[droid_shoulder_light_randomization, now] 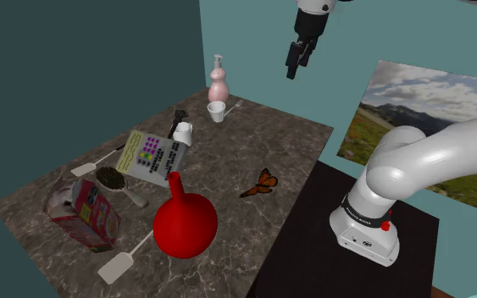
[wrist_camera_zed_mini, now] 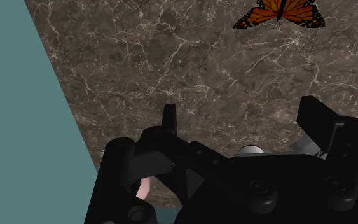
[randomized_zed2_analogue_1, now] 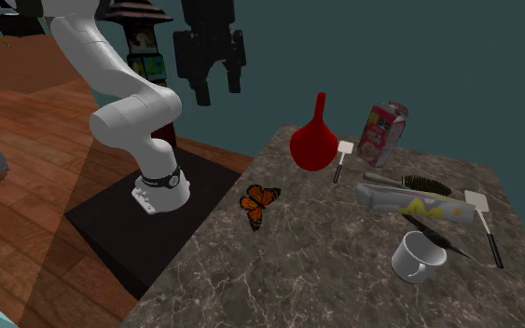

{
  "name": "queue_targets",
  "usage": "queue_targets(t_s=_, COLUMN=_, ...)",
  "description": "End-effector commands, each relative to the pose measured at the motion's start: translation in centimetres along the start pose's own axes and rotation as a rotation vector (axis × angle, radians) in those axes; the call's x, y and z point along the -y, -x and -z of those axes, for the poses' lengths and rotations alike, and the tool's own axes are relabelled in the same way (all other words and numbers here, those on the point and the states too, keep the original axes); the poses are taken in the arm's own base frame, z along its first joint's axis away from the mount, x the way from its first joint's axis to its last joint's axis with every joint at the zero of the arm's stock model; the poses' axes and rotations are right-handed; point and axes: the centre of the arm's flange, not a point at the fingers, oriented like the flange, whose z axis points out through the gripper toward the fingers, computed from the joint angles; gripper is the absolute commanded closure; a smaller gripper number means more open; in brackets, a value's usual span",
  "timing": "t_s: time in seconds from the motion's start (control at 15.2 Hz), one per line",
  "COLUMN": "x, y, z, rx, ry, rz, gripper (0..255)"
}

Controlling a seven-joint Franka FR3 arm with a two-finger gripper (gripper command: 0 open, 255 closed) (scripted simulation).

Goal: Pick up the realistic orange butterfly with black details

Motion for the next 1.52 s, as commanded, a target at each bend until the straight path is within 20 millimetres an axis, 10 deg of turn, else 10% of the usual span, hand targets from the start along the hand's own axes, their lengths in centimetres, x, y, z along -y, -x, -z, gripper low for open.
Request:
queue_targets(t_s=0.0, x=0.0, y=0.0, z=0.0, rx=0.000, ry=0.000, rz=0.000, gripper=0)
queue_targets(t_s=1.45, x=11.6, y=-2.5, z=-27.9, rx=0.221, ry=0.210, rz=-0.769, gripper=0)
